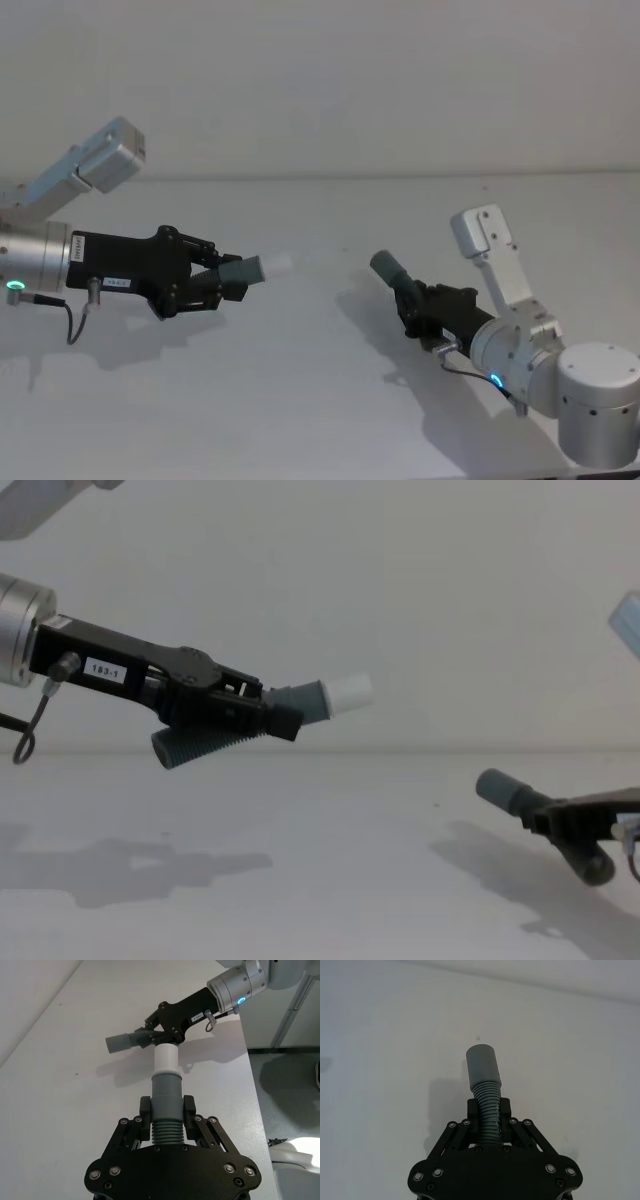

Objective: Use both hands to pick up one end of the pipe from the table, align the ends, and insert them.

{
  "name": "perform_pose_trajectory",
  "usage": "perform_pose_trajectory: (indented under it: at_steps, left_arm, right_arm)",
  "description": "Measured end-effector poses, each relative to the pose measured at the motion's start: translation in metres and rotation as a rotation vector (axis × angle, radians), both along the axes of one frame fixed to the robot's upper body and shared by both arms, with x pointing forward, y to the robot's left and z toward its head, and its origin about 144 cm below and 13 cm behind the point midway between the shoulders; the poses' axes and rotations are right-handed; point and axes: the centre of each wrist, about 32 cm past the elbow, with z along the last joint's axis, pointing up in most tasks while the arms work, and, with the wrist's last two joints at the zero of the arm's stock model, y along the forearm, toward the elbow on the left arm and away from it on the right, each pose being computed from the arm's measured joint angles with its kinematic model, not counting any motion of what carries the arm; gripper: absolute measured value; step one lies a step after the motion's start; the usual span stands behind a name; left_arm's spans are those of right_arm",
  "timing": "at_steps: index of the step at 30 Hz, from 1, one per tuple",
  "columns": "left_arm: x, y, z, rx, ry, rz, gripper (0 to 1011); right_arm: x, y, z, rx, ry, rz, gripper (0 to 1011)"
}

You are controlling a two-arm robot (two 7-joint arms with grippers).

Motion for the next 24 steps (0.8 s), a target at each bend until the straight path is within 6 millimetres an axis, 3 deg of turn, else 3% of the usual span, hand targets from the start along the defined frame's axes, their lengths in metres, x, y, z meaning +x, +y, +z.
perform_pose_trajectory:
  at_steps: [24]
  left_arm:
    - [0.0, 0.0, 0.0, 0.0, 0.0, 0.0, 343]
  right_arm:
    - [0.016, -0.045, 0.015, -0.044, -0.295, 0.355, 215]
